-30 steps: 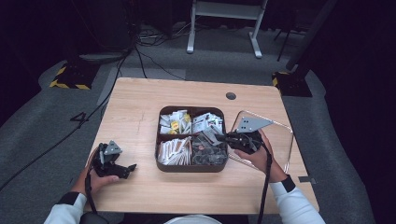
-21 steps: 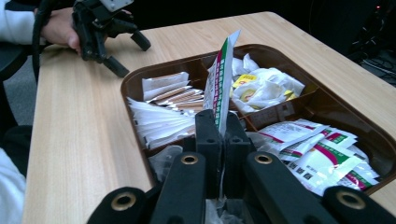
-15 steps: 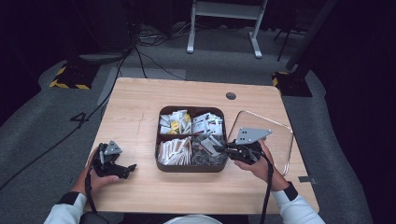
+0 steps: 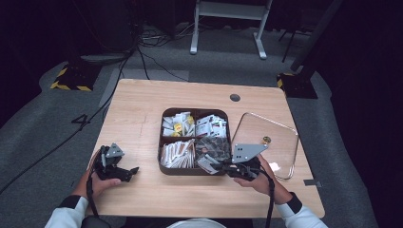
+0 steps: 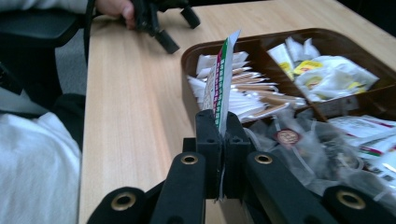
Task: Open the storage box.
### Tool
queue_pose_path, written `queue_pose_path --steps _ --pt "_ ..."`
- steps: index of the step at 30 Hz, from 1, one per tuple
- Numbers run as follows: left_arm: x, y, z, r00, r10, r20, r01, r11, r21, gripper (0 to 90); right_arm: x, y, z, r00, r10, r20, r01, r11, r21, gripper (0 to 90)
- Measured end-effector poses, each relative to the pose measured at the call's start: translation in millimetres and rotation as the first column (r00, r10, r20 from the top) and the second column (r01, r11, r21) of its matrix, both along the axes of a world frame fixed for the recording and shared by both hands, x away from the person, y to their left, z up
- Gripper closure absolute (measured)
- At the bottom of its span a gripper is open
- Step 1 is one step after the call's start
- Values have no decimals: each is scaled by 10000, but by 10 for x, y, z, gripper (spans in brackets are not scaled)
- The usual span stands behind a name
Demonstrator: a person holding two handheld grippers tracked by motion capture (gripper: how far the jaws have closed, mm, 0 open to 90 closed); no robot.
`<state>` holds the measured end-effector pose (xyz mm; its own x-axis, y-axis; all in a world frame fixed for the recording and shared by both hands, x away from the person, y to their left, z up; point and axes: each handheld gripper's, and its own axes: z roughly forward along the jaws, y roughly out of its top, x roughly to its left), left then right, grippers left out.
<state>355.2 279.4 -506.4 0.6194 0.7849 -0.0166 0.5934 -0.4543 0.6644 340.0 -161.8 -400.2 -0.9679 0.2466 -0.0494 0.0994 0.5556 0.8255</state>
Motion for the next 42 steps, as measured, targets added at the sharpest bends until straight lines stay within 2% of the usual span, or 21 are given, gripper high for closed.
queue_pose_path --steps 7,18,25,29,35,38,42 --pt "0 1 2 10000 -8 -21 8 10000 15 4 -74 112 -98 9990 399 -180 -406 9985 -374 889" --pt "0 1 2 10000 -9 -19 9 10000 12 4 -170 244 -194 9942 961 -473 -993 9927 -685 888" --pt "0 1 2 10000 -9 -16 9 10000 15 4 -224 347 -316 9866 1373 -880 -1467 9830 -1108 887" --pt "0 1 2 10000 -9 -20 9 10000 17 4 -253 413 -402 9801 1628 -1138 -1784 9734 -1438 886" --pt "0 1 2 10000 -10 -16 10 10000 12 4 -264 474 -511 9709 1796 -1582 -2052 9648 -1645 882" --pt "0 1 1 10000 -7 -18 7 10000 8 5 -269 486 -521 9699 1768 -1676 -2040 9654 -1626 880" --pt "0 1 2 10000 -7 -17 7 10000 13 4 -326 489 -478 9679 1984 -1541 -2231 9607 -1651 878"
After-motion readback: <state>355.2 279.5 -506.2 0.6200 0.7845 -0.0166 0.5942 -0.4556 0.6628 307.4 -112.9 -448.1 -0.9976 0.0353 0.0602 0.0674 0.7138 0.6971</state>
